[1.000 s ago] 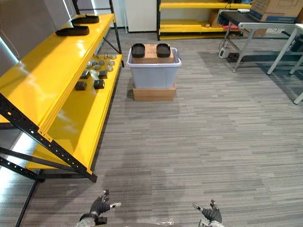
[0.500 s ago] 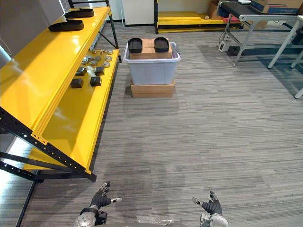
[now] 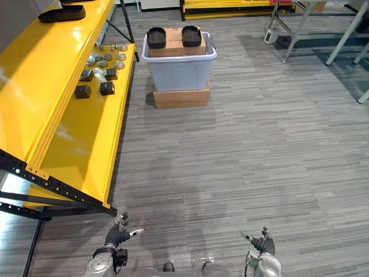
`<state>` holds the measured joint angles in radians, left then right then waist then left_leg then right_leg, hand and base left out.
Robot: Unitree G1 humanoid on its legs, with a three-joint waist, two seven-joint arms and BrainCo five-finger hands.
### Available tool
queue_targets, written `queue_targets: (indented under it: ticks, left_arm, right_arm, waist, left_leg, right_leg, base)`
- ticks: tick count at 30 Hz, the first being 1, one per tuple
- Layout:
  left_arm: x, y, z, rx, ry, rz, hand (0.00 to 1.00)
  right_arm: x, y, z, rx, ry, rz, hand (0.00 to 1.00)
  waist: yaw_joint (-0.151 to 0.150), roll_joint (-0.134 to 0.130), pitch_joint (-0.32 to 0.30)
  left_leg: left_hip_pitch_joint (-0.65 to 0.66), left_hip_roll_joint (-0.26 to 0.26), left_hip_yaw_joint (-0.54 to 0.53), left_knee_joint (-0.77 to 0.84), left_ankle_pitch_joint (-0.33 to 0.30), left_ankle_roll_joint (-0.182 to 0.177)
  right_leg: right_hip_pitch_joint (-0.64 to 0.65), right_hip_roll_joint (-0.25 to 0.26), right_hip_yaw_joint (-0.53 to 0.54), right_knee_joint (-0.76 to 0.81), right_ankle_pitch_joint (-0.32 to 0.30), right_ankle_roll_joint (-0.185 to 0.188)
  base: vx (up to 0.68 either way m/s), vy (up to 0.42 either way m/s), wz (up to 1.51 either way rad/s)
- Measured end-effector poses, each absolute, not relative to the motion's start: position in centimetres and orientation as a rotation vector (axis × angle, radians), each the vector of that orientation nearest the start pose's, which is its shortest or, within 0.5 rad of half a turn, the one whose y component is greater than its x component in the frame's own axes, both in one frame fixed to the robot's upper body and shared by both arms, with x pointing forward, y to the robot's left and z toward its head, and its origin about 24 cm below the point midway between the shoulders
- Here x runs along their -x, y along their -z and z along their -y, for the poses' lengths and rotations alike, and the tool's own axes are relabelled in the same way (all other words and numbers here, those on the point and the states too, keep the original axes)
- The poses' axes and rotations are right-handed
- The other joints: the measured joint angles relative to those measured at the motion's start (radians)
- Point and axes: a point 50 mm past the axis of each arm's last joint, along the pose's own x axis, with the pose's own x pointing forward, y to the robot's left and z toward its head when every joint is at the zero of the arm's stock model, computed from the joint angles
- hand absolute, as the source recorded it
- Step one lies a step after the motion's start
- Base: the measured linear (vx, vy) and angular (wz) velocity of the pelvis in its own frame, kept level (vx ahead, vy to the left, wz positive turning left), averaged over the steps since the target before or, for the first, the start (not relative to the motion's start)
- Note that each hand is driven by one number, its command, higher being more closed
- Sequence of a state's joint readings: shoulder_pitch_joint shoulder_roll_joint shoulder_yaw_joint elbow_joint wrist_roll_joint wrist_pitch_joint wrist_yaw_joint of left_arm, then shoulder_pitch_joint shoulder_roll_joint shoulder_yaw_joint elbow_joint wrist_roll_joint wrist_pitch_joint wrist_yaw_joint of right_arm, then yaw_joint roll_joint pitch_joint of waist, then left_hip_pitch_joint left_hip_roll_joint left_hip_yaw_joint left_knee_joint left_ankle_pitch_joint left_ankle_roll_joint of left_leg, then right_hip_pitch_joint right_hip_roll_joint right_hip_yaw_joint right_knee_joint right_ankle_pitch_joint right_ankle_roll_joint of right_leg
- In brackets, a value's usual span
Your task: Walk over and take plastic housings, then place them on the shelf
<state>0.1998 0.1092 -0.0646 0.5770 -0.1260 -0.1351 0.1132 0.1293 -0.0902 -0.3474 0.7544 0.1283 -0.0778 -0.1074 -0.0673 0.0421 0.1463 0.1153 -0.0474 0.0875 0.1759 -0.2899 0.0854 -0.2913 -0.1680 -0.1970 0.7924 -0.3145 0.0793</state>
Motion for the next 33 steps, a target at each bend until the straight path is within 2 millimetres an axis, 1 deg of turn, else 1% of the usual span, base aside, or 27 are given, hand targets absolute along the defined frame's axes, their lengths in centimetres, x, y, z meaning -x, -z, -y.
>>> queue_targets:
  ticks: [3, 4, 5, 6, 7, 8, 9, 10, 11, 12, 13, 14, 15, 16, 17, 21, 23, 24, 25, 26, 27, 28, 29, 30, 31, 32, 33]
  left_arm:
    - [-16.8, 9.8, -18.6, -0.009, -0.176, -0.583, 0.00]
    - [-17.5, 9.4, -18.7, -0.007, -0.178, -0.560, 0.00]
    - [-17.8, 9.3, -18.8, -0.012, -0.184, -0.551, 0.00]
    - [-17.7, 9.3, -19.1, -0.024, -0.194, -0.553, 0.00]
    - [-17.5, 9.4, -19.2, -0.027, -0.201, -0.563, 0.00]
    - [-17.5, 9.7, -18.7, -0.012, -0.196, -0.574, 0.00]
    - [-17.7, 9.6, -18.6, -0.009, -0.193, -0.566, 0.00]
    - [-18.1, 9.4, -18.2, -0.003, -0.185, -0.556, 0.00]
    - [-18.2, 9.4, -18.1, 0.002, -0.185, -0.555, 0.00]
    - [-17.9, 9.8, -18.0, 0.007, -0.187, -0.573, 0.00]
    - [-17.4, 10.2, -17.8, 0.012, -0.188, -0.596, 0.00]
    - [-17.3, 10.3, -17.7, 0.014, -0.187, -0.602, 0.00]
    - [-17.2, 10.3, -17.8, 0.015, -0.189, -0.605, 0.00]
    - [-17.0, 10.4, -17.9, 0.015, -0.194, -0.612, 0.00]
    - [-17.0, 10.5, -17.9, 0.016, -0.194, -0.613, 0.00]
    - [-16.3, 10.6, -17.9, 0.024, -0.204, -0.621, 0.00]
    - [-15.9, 10.8, -17.2, 0.050, -0.211, -0.635, 0.00]
    - [-15.9, 10.8, -17.0, 0.057, -0.208, -0.634, 0.00]
    - [-15.9, 10.9, -16.6, 0.066, -0.205, -0.639, 0.00]
    - [-15.7, 11.0, -16.7, 0.063, -0.208, -0.648, 0.00]
    - [-15.6, 11.0, -16.8, 0.061, -0.209, -0.649, 0.00]
    - [-15.8, 11.0, -16.7, 0.063, -0.206, -0.647, 0.00]
    - [-16.2, 10.8, -16.3, 0.072, -0.199, -0.636, 0.00]
    - [-16.3, 10.8, -16.3, 0.073, -0.198, -0.634, 0.00]
    - [-16.2, 10.9, -16.5, 0.067, -0.199, -0.642, 0.00]
    - [-16.0, 11.1, -16.9, 0.053, -0.201, -0.656, 0.00]
    - [-16.0, 11.1, -17.0, 0.046, -0.202, -0.662, 0.00]
  right_arm:
    - [-13.8, 11.6, 25.4, -0.068, 0.526, -0.738, 0.00]
    - [-14.4, 11.3, 25.6, -0.053, 0.512, -0.726, 0.00]
    - [-14.7, 11.2, 25.5, -0.050, 0.505, -0.715, 0.00]
    - [-14.6, 11.1, 25.5, -0.047, 0.504, -0.711, 0.00]
    - [-14.4, 11.0, 25.8, -0.038, 0.509, -0.709, 0.00]
    - [-14.6, 10.7, 26.3, -0.022, 0.512, -0.700, 0.00]
    - [-14.9, 10.6, 26.3, -0.022, 0.509, -0.690, 0.00]
    - [-15.2, 10.4, 26.4, -0.023, 0.507, -0.682, 0.00]
    - [-15.2, 10.4, 26.3, -0.024, 0.504, -0.683, 0.00]
    - [-15.0, 10.6, 26.2, -0.024, 0.499, -0.691, 0.00]
    - [-14.8, 10.7, 26.0, -0.013, 0.482, -0.702, 0.00]
    - [-14.8, 10.8, 25.9, -0.005, 0.472, -0.705, 0.00]
    - [-14.9, 10.8, 25.7, -0.004, 0.460, -0.703, 0.00]
    - [-15.1, 10.7, 25.5, -0.003, 0.453, -0.697, 0.00]
    - [-15.0, 10.7, 25.5, -0.004, 0.456, -0.695, 0.00]
    - [-15.1, 10.6, 25.9, -0.014, 0.470, -0.689, 0.00]
    - [-14.8, 10.7, 26.3, -0.028, 0.506, -0.691, 0.00]
    - [-14.7, 10.6, 26.5, -0.024, 0.512, -0.692, 0.00]
    - [-14.5, 10.7, 26.7, -0.015, 0.518, -0.698, 0.00]
    - [-14.2, 11.0, 26.4, -0.023, 0.515, -0.714, 0.00]
    - [-14.0, 11.1, 26.2, -0.029, 0.512, -0.720, 0.00]
    - [-13.3, 11.6, 25.9, -0.032, 0.513, -0.746, 0.00]
    - [-12.9, 12.0, 25.9, -0.034, 0.517, -0.774, 0.00]
    - [-12.5, 12.3, 25.8, -0.041, 0.523, -0.793, 0.00]
    - [-12.0, 12.7, 25.4, -0.054, 0.523, -0.823, 0.00]
    - [-11.6, 13.0, 24.9, -0.066, 0.518, -0.841, 0.00]
    - [-11.5, 13.1, 24.8, -0.070, 0.514, -0.846, 0.00]
  waist:
    - [-0.019, 0.027, 0.051]
    - [-0.026, 0.035, 0.074]
    - [-0.027, 0.015, 0.079]
    - [-0.027, 0.002, 0.078]
    - [-0.032, -0.011, 0.081]
    - [-0.034, 0.013, 0.082]
    - [-0.034, 0.018, 0.078]
    - [-0.044, 0.018, 0.079]
    - [-0.049, 0.019, 0.079]
    - [-0.059, 0.023, 0.081]
    - [-0.060, 0.023, 0.085]
    - [-0.059, 0.023, 0.086]
    - [-0.051, 0.022, 0.090]
    - [-0.037, 0.012, 0.095]
    - [-0.031, 0.001, 0.101]
    - [-0.014, -0.011, 0.104]
    - [0.008, -0.006, 0.102]
    - [0.009, 0.003, 0.098]
    - [0.011, 0.023, 0.097]
    - [0.019, 0.013, 0.087]
    - [0.023, 0.005, 0.071]
    - [0.022, -0.025, 0.057]
    - [0.022, -0.036, 0.053]
    - [0.024, -0.043, 0.053]
    - [0.021, -0.061, 0.055]
    - [0.010, -0.076, 0.055]
    - [0.005, -0.080, 0.055]
  left_leg:
    - [0.068, 0.054, -0.033, -0.034, -0.009, -0.010]
    - [0.086, 0.080, -0.041, -0.038, -0.015, -0.036]
    - [0.108, 0.080, -0.037, -0.040, -0.019, -0.070]
    - [0.125, 0.078, -0.034, -0.040, -0.030, -0.094]
    - [0.166, 0.080, -0.038, -0.038, -0.056, -0.136]
    - [0.185, 0.106, -0.044, -0.025, -0.051, -0.149]
    - [0.175, 0.113, -0.045, -0.007, -0.035, -0.176]
    - [0.154, 0.115, -0.049, 0.052, 0.008, -0.232]
    - [0.139, 0.117, -0.051, 0.108, 0.034, -0.232]
    - [0.086, 0.136, -0.043, 0.279, 0.110, -0.239]
    - [0.007, 0.177, -0.028, 0.500, 0.245, -0.272]
    - [-0.039, 0.209, -0.013, 0.630, 0.243, -0.271]
    - [-0.130, 0.274, 0.044, 0.846, 0.214, -0.224]
    - [-0.202, 0.311, 0.095, 0.943, 0.171, -0.158]
    - [-0.231, 0.316, 0.118, 0.945, 0.155, -0.141]
    - [-0.379, 0.236, 0.197, 0.533, 0.085, -0.144]
    - [-0.379, 0.158, 0.149, 0.090, 0.157, -0.187]
    - [-0.383, 0.152, 0.132, 0.021, 0.180, -0.193]
    - [-0.412, 0.162, 0.104, -0.005, 0.230, -0.169]
    - [-0.411, 0.158, 0.101, 0.034, 0.302, -0.137]
    - [-0.413, 0.141, 0.100, 0.049, 0.322, -0.115]
    - [-0.421, 0.105, 0.090, 0.081, 0.321, -0.086]
    - [-0.423, 0.092, 0.105, 0.117, 0.282, -0.049]
    - [-0.414, 0.079, 0.112, 0.129, 0.259, -0.043]
    - [-0.376, 0.049, 0.113, 0.140, 0.218, -0.036]
    - [-0.324, 0.021, 0.109, 0.139, 0.177, -0.019]
    - [-0.295, 0.011, 0.104, 0.137, 0.160, -0.012]
  right_leg:
    - [-0.099, 0.047, -0.071, -0.178, 0.025, -0.027]
    - [-0.133, 0.076, -0.071, -0.320, 0.100, -0.025]
    - [-0.146, 0.088, -0.058, -0.477, 0.205, -0.024]
    - [-0.152, 0.092, -0.045, -0.538, 0.255, -0.036]
    - [-0.152, 0.091, -0.013, -0.547, 0.393, -0.080]
    - [-0.176, 0.097, -0.020, -0.449, 0.402, -0.132]
    - [-0.194, 0.092, -0.023, -0.396, 0.362, -0.137]
    - [-0.211, 0.074, -0.036, -0.304, 0.286, -0.144]
    - [-0.203, 0.067, -0.044, -0.271, 0.246, -0.145]
    - [-0.151, 0.060, -0.062, -0.251, 0.184, -0.149]
    - [-0.063, 0.068, -0.080, -0.284, 0.147, -0.159]
    - [-0.018, 0.079, -0.089, -0.306, 0.136, -0.158]
    - [0.076, 0.105, -0.095, -0.366, 0.125, -0.170]
    - [0.174, 0.125, -0.097, -0.444, 0.123, -0.172]
    - [0.220, 0.130, -0.095, -0.483, 0.122, -0.173]
    - [0.411, 0.134, -0.070, -0.651, 0.130, -0.155]
    - [0.502, 0.137, -0.025, -0.727, 0.120, -0.121]
    - [0.521, 0.146, -0.017, -0.744, 0.112, -0.108]
    - [0.570, 0.167, 0.008, -0.769, 0.079, -0.080]
    - [0.589, 0.155, 0.032, -0.765, 0.056, -0.061]
    - [0.587, 0.135, 0.043, -0.748, 0.037, -0.051]
    - [0.570, 0.091, 0.058, -0.685, 0.010, -0.027]
    - [0.522, 0.057, 0.069, -0.562, -0.002, -0.005]
    - [0.487, 0.042, 0.074, -0.470, -0.006, 0.002]
    - [0.406, -0.001, 0.090, -0.242, 0.016, 0.041]
    - [0.323, -0.046, 0.105, -0.006, 0.108, 0.127]
    - [0.285, -0.061, 0.112, 0.094, 0.106, 0.128]
  base:
    - [0.43, -0.009, 0.40]
    - [0.56, -0.087, 0.44]
    - [0.59, -0.107, 0.38]
    - [0.56, -0.145, 0.31]
    - [0.58, -0.170, 0.19]
    - [0.57, -0.184, 0.23]
    - [0.56, -0.218, 0.26]
    - [0.45, -0.200, 0.33]
    - [0.58, -0.262, 0.51]
    - [0.59, -0.271, 0.50]
    - [0.59, -0.274, 0.47]
    - [0.65, -0.321, 0.21]
    - [0.62, -0.285, 0.05]
    - [0.50, -0.228, -0.02]
    - [0.48, -0.150, 0.00]
    - [0.43, -0.070, -0.22]
    - [0.51, 0.039, -0.67]
    - [0.57, 0.153, -0.67]
    - [0.51, 0.216, -0.68]
    - [0.61, 0.258, -0.70]
    - [0.55, 0.212, -0.43]
    - [0.58, 0.175, -0.21]
    - [0.59, 0.170, -0.12]
    - [0.58, 0.199, -0.01]
    - [0.56, 0.203, 0.20]
    - [0.57, 0.192, 0.32]
    - [0.56, 0.138, 0.30]
